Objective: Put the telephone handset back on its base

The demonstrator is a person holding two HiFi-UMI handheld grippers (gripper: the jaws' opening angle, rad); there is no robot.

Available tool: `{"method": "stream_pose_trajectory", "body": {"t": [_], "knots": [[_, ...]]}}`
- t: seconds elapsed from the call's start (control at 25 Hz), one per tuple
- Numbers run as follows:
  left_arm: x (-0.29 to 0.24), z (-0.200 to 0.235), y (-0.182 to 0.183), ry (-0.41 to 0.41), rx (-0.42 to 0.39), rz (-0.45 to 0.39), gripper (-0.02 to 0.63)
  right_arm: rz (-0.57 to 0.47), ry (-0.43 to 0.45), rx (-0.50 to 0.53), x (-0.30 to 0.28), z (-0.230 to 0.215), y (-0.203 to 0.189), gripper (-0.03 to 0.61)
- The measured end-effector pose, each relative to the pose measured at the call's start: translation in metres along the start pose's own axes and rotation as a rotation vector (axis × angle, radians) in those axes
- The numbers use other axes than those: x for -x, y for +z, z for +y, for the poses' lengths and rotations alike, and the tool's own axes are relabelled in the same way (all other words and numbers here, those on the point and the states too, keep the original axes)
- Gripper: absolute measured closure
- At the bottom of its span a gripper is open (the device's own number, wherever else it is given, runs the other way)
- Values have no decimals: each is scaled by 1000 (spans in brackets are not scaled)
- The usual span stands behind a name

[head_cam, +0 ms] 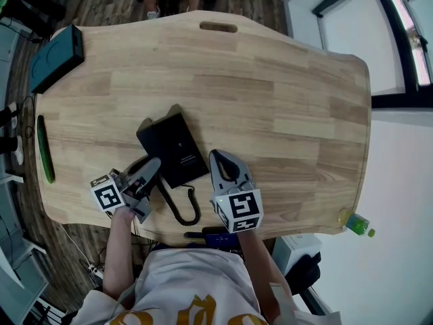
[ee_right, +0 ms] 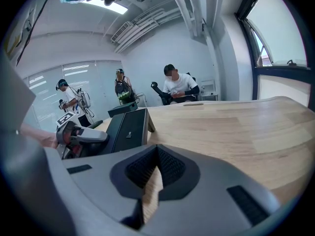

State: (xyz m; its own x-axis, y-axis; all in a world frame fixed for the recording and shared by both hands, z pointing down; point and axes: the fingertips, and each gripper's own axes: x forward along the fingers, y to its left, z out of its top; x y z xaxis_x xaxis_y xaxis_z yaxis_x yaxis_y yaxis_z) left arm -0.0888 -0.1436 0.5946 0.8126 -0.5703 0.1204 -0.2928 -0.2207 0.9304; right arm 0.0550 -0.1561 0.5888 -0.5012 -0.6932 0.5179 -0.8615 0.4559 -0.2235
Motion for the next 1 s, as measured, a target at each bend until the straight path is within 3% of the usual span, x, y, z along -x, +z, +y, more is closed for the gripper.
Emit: {"method": "stream_pose_trajectory", "body": {"t": [0.52, 0.8, 1.0], "knots": [[0, 0, 1, 40, 17, -25, 540, -10, 2, 1, 2, 5, 3, 575], [5, 1, 8, 61, 35, -78, 519, -28, 1, 4, 5, 8, 10, 575], [16, -1, 16, 134, -30, -89, 512, -59, 8, 11, 7, 14, 22, 575]]}}
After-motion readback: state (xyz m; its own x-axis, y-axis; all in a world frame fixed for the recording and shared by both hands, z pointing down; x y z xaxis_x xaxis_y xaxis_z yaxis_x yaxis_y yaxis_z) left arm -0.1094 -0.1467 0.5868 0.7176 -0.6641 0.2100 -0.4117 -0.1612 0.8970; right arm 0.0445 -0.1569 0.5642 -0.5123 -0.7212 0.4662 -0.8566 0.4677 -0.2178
